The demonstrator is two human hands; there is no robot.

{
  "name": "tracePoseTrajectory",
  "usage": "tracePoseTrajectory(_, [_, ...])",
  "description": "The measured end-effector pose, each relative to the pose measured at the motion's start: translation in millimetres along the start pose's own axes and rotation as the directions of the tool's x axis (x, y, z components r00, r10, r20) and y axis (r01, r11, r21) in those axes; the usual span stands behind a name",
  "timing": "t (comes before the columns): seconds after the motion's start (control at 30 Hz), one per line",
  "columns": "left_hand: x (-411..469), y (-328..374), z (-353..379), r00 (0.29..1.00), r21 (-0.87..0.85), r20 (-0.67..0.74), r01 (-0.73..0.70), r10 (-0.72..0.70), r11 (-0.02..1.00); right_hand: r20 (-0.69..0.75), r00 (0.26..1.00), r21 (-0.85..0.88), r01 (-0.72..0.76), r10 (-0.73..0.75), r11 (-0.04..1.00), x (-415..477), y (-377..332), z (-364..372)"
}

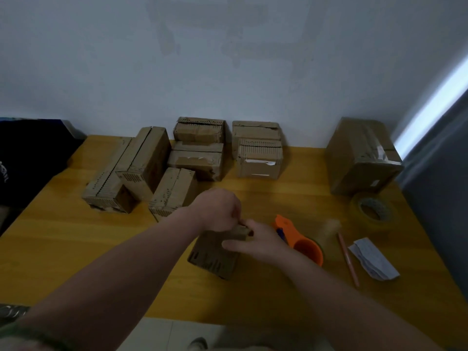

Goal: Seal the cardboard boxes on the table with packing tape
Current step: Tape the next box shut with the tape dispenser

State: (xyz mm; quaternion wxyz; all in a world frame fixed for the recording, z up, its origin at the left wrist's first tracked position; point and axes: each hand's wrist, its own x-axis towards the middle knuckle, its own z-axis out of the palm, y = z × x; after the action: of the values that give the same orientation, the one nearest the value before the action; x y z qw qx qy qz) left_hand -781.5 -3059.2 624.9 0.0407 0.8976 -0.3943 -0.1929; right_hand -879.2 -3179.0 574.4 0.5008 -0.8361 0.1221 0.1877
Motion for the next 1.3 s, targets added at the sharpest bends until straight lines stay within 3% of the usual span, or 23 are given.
tracePoseTrajectory(0.07, [-0.1, -3.1, 0.0, 1.000, -0.029, 0.005, -0.017, 0.017, 0.999, -0.066, 0.998, -0.082, -0.013, 0.007, 0.997, 4.0, 3.2, 5.5])
tracePoseTrajectory(0.2, [-3.7, -13.7, 2.6, 0.998, -0.122, -0.062, 0.003, -0.011, 0.993, -0.079, 0.997, -0.076, -0.011, 0.005, 0.997, 7.5, 3.9, 12.0])
tracePoseTrajectory(0.3, [-14.2, -15.9, -0.2, 0.931, -0.319, -0.340, 0.022, -0.136, 0.947, -0.190, 0.981, -0.126, -0.058, 0.033, 0.990, 9.8, 2.0, 11.2])
tracePoseTrajectory(0.4, [-31.5, -10.9, 8.1, 0.854, -0.179, -0.510, 0.013, -0.104, 0.984, -0.229, 0.971, -0.093, -0.092, 0.068, 0.991, 11.9, 6.8, 5.7])
tracePoseTrajectory(0.5, [-46.0, -10.2, 39.7, 0.903, -0.093, -0.416, -0.165, 0.112, 0.982, -0.164, 0.983, -0.018, -0.090, 0.086, 0.996, 10.6, 8.8, 1.6])
tracePoseTrajectory(0.6, [-46.6, -19.2, 74.4, 0.946, -0.058, -0.261, -0.213, 0.191, 0.975, -0.100, 0.993, 0.041, -0.056, 0.060, 0.998, 6.8, 14.3, -4.0])
tracePoseTrajectory(0.7, [-45.4, -23.1, 86.8, 0.945, 0.015, -0.242, -0.223, 0.220, 0.975, -0.130, 0.991, -0.155, 0.017, -0.038, 0.988, -2.6, 29.6, -11.4])
tracePoseTrajectory(0.77, [-43.9, -26.1, 89.7, 0.945, 0.019, -0.245, -0.217, 0.215, 0.976, -0.229, 0.959, -0.378, 0.068, -0.165, 0.923, -10.3, 41.6, -15.6])
tracePoseTrajectory(0.87, [-42.1, -26.5, 93.3, 0.941, -0.035, -0.269, -0.220, 0.203, 0.975, -0.306, 0.818, -0.638, 0.203, -0.487, 0.743, -18.9, 57.6, -19.2])
tracePoseTrajectory(0.93, [-41.3, -25.9, 96.7, 0.930, -0.050, -0.305, -0.228, 0.203, 0.972, -0.253, 0.677, -0.760, 0.303, -0.691, 0.575, -20.1, 69.3, -19.9])
tracePoseTrajectory(1.0, [-40.3, -26.0, 100.7, 0.905, -0.046, -0.368, -0.248, 0.214, 0.968, -0.142, 0.596, -0.825, 0.370, -0.791, 0.427, -19.7, 77.3, -17.2])
tracePoseTrajectory(1.13, [-38.2, -25.2, 104.2, 0.875, -0.036, -0.435, -0.254, 0.213, 0.967, 0.017, 0.587, -0.876, 0.399, -0.809, 0.271, -18.0, 80.2, -9.0])
tracePoseTrajectory(1.3, [-37.1, -26.5, 108.0, 0.869, -0.066, -0.459, -0.241, 0.185, 0.968, 0.024, 0.618, -0.863, 0.410, -0.785, 0.297, -15.5, 73.3, -3.0])
